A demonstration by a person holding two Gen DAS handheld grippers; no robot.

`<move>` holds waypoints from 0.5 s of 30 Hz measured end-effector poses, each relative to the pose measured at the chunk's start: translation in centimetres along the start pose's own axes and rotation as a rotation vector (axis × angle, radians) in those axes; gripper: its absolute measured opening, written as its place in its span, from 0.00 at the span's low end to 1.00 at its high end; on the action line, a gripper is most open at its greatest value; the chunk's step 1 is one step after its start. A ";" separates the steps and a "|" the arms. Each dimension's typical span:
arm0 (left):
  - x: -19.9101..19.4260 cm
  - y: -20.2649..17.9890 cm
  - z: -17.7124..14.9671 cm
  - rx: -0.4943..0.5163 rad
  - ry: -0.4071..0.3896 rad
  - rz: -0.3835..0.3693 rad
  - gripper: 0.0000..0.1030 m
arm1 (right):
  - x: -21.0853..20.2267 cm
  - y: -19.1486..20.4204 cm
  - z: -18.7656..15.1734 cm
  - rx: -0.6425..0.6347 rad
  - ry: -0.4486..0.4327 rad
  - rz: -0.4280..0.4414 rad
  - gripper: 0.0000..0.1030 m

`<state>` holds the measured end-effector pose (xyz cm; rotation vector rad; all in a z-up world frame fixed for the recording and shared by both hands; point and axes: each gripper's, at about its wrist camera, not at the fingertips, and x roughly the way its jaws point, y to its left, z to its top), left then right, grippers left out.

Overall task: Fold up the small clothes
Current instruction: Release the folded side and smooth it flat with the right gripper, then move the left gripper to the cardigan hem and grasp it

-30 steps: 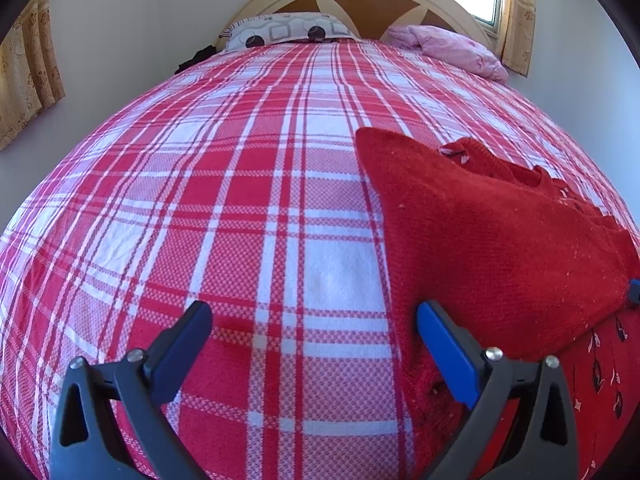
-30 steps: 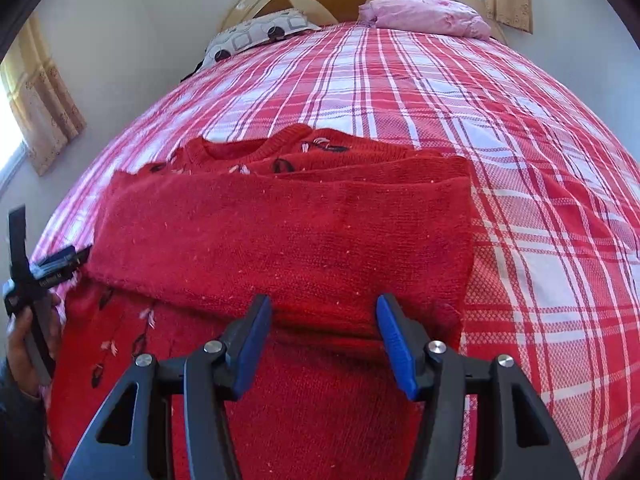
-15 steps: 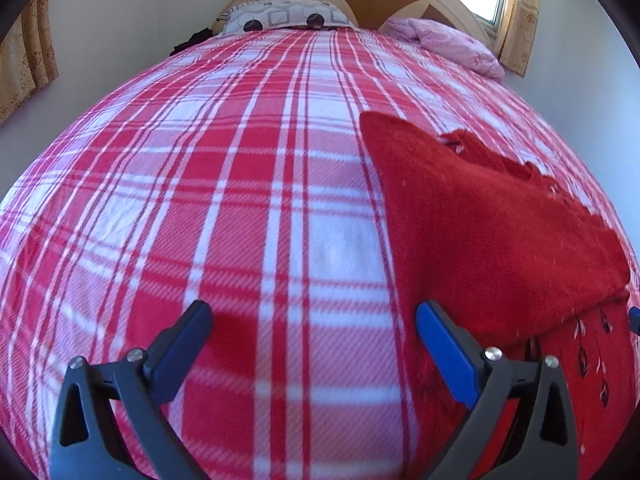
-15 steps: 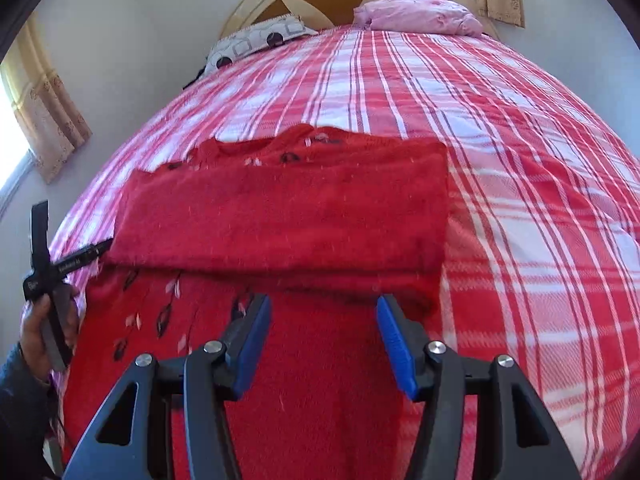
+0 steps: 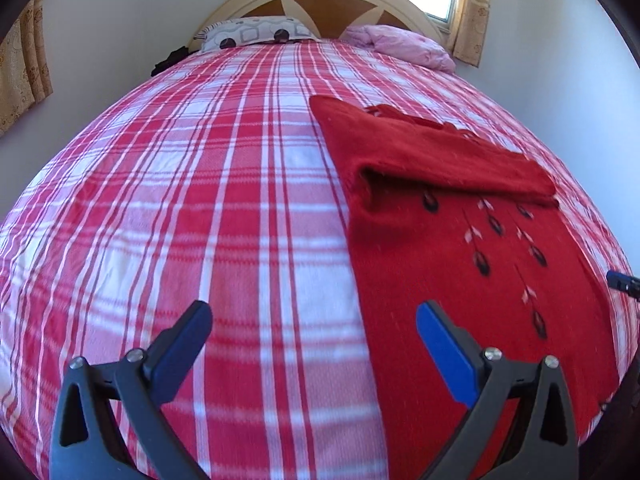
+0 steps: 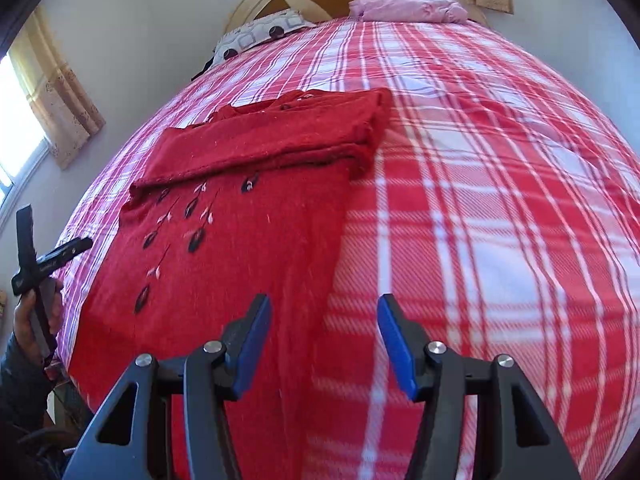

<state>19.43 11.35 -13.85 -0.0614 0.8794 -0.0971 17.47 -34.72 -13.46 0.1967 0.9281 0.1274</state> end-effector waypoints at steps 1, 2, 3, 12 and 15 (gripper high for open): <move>-0.5 -0.1 -0.4 0.003 0.001 -0.003 1.00 | -0.7 -0.2 -0.8 0.011 -0.003 0.001 0.55; -1.4 -0.1 -1.0 0.006 -0.006 -0.008 1.00 | -1.1 -0.3 -1.4 0.018 -0.004 0.003 0.55; -2.0 -0.3 -1.5 0.008 -0.014 -0.006 1.00 | -1.6 -0.4 -2.0 0.022 -0.004 0.004 0.55; -6.2 -2.5 -6.3 0.066 -0.052 -0.008 0.97 | -5.0 0.3 -7.8 0.046 -0.031 0.057 0.55; -6.6 -3.9 -7.6 0.107 -0.034 -0.024 0.91 | -5.1 0.9 -9.5 0.043 -0.017 0.078 0.55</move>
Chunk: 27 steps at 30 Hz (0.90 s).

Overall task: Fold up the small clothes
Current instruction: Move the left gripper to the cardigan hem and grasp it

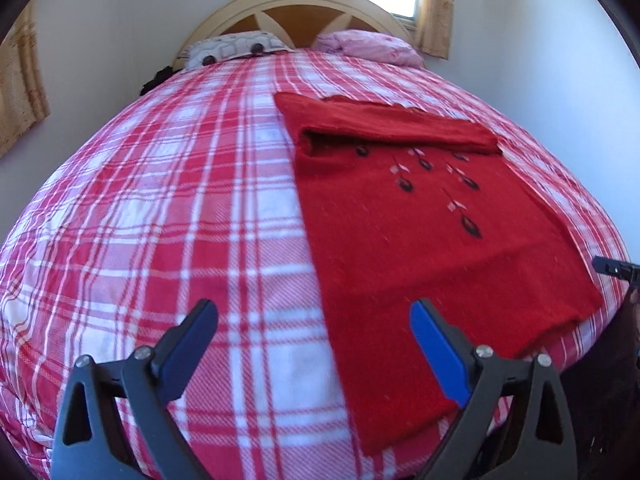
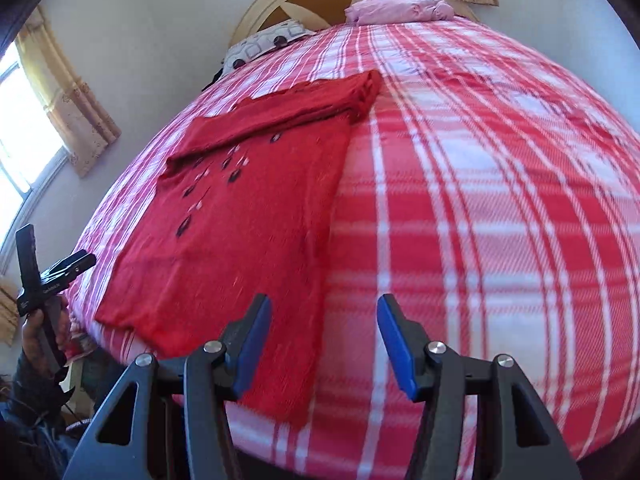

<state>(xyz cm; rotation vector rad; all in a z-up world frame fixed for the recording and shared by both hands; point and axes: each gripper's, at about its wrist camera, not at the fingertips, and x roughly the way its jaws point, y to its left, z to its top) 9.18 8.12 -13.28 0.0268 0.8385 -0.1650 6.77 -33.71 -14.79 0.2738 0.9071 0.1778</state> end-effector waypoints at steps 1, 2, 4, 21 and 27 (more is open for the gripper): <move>0.0 -0.7 -0.4 0.029 0.007 0.011 0.89 | -0.1 0.1 -0.5 0.003 0.002 0.006 0.55; -0.2 -1.3 -0.8 0.048 0.008 0.023 0.88 | -0.2 0.1 -1.1 0.015 0.001 0.015 0.55; -0.4 -1.8 -1.4 0.048 0.009 0.023 0.88 | -0.3 0.0 -1.8 0.032 0.000 0.040 0.55; 0.2 -3.2 -5.0 -0.005 0.088 -0.066 0.67 | 0.4 1.0 -4.8 0.061 -0.010 0.162 0.46; -0.3 -3.5 -5.1 -0.003 0.087 -0.095 0.41 | 0.5 0.2 -4.8 0.092 -0.019 0.160 0.30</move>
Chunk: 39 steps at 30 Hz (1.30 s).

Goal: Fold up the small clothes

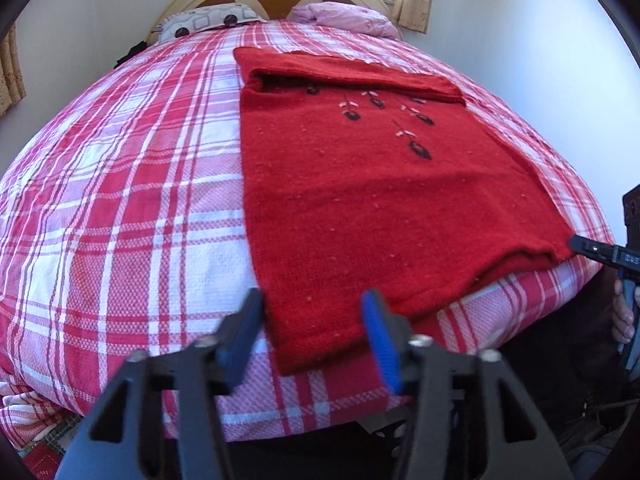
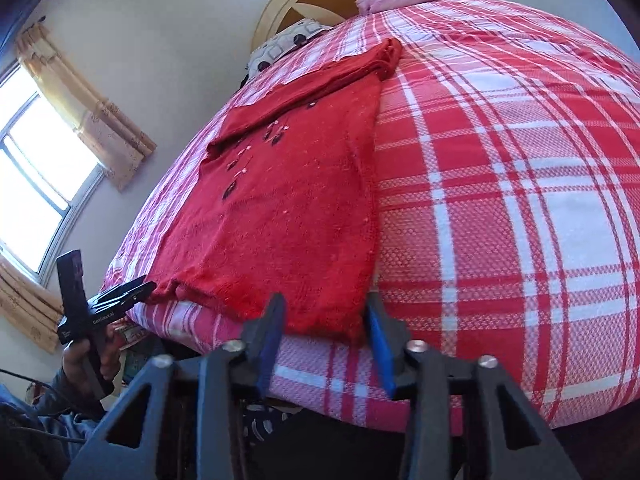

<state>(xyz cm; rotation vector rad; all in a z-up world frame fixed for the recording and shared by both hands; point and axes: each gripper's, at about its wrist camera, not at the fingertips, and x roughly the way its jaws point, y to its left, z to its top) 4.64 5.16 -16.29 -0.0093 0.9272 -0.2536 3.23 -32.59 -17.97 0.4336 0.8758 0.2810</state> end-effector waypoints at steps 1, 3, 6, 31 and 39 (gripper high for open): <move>-0.1 -0.1 0.0 0.004 0.000 -0.006 0.40 | 0.0 -0.2 0.0 0.002 0.000 0.002 0.28; 0.0 -0.3 -0.1 0.010 -0.009 0.001 0.40 | 0.1 -0.3 0.0 0.007 -0.003 0.011 0.27; 0.1 -0.1 -0.2 -0.004 -0.016 -0.001 0.46 | -0.1 -0.6 0.1 0.019 -0.014 0.015 0.27; -2.7 2.6 0.5 -0.075 -0.110 -0.132 0.09 | -2.6 -2.0 0.3 0.111 -0.121 0.184 0.08; -5.3 2.1 1.0 -0.031 -0.197 -0.189 0.08 | -4.7 -2.0 0.3 0.122 -0.178 0.244 0.07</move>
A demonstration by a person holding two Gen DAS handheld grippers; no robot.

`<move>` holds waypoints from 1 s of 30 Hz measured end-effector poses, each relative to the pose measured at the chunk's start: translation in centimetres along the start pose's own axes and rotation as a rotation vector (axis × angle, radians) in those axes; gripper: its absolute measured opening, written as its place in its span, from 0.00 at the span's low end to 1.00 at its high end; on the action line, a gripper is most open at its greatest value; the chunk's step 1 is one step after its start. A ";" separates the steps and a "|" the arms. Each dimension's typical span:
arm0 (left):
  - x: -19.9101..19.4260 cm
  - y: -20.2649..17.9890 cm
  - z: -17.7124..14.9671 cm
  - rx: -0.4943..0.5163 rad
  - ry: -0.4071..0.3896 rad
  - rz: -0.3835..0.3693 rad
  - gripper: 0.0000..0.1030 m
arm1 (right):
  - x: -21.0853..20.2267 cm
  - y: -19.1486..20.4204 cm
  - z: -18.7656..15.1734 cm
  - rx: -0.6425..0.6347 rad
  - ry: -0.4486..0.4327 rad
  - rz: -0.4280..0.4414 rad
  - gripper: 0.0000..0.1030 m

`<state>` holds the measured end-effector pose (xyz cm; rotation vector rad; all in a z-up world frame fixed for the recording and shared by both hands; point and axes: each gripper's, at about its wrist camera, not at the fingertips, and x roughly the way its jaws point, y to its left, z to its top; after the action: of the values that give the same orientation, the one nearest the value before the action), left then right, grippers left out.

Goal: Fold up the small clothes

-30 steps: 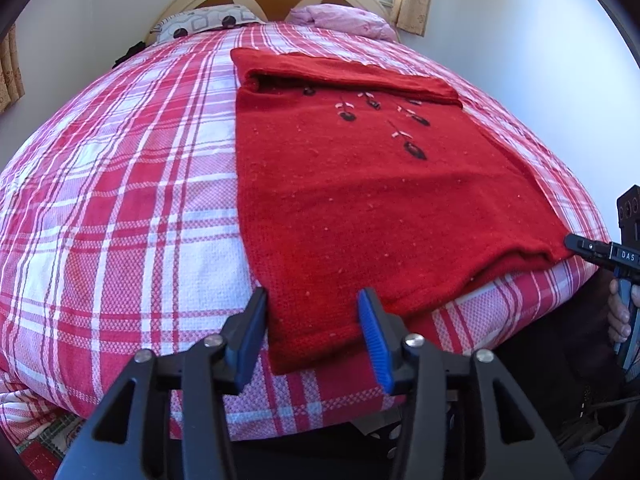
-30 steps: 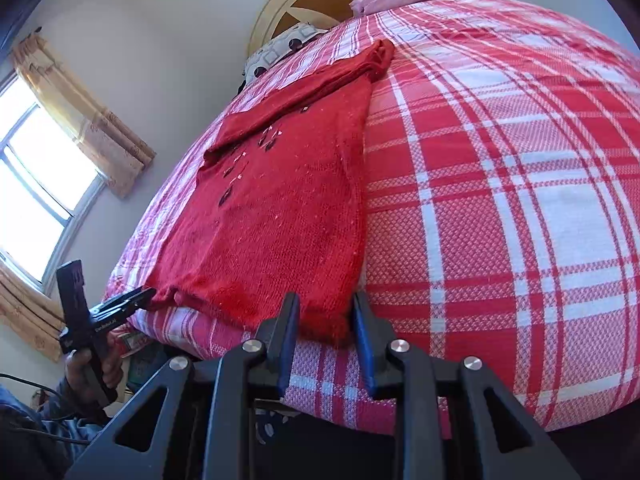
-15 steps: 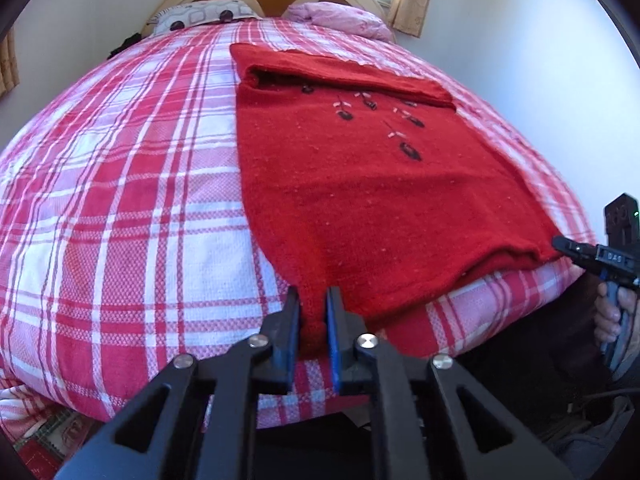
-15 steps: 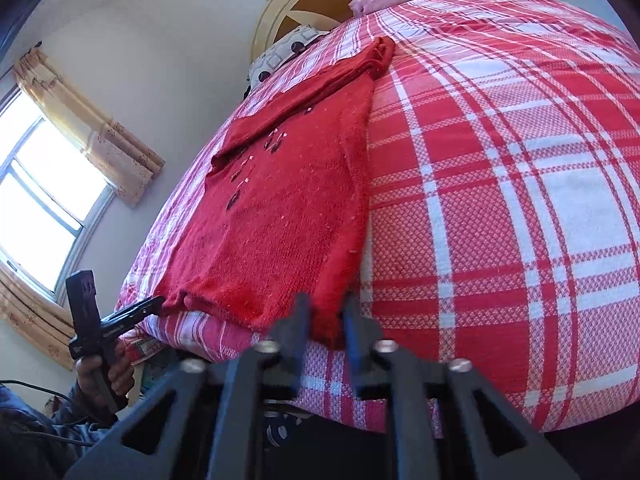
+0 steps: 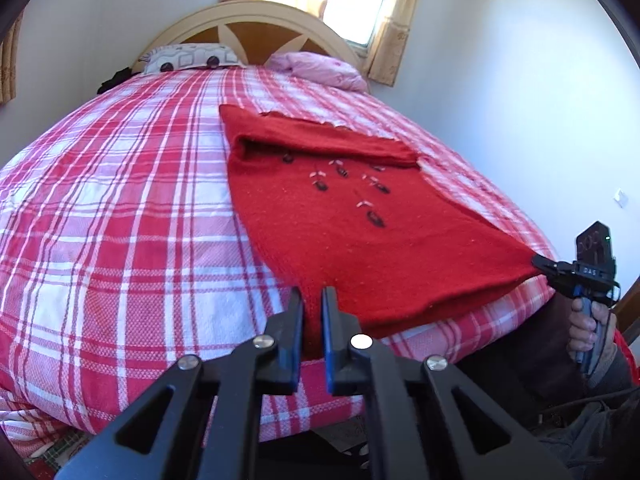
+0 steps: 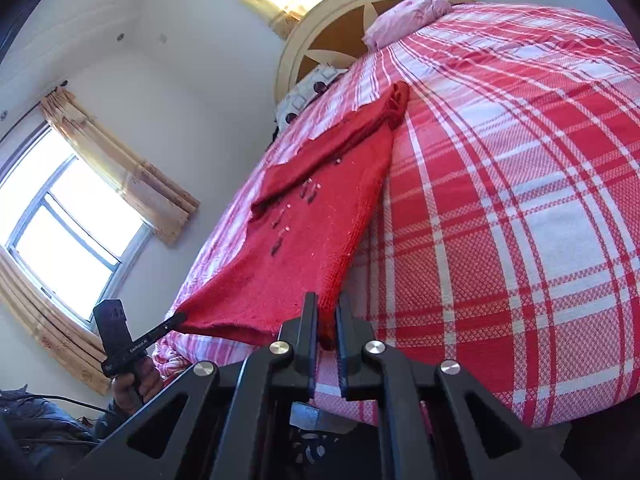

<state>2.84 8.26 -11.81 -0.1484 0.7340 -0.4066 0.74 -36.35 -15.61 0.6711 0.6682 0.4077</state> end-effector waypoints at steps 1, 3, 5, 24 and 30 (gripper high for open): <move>-0.2 -0.1 0.0 0.000 -0.007 -0.014 0.08 | -0.3 0.0 0.1 0.012 -0.009 0.022 0.07; -0.6 -0.2 0.0 0.009 -0.014 -0.032 0.08 | -0.8 0.1 0.1 0.017 -0.020 0.042 0.06; -1.4 -0.3 -0.2 0.013 -0.025 -0.041 0.08 | -1.0 0.3 0.2 0.016 -0.022 0.059 0.06; -0.5 2.3 7.2 -0.011 -0.118 -0.058 0.08 | -2.5 2.0 6.0 0.007 -0.117 0.113 0.06; 2.5 2.8 11.2 0.004 -0.124 -0.042 0.08 | -1.1 1.7 10.4 -0.005 -0.144 0.059 0.06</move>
<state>12.94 9.65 -5.83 -0.1838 0.6084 -0.4350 6.78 -40.21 -7.81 0.7097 0.5114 0.4116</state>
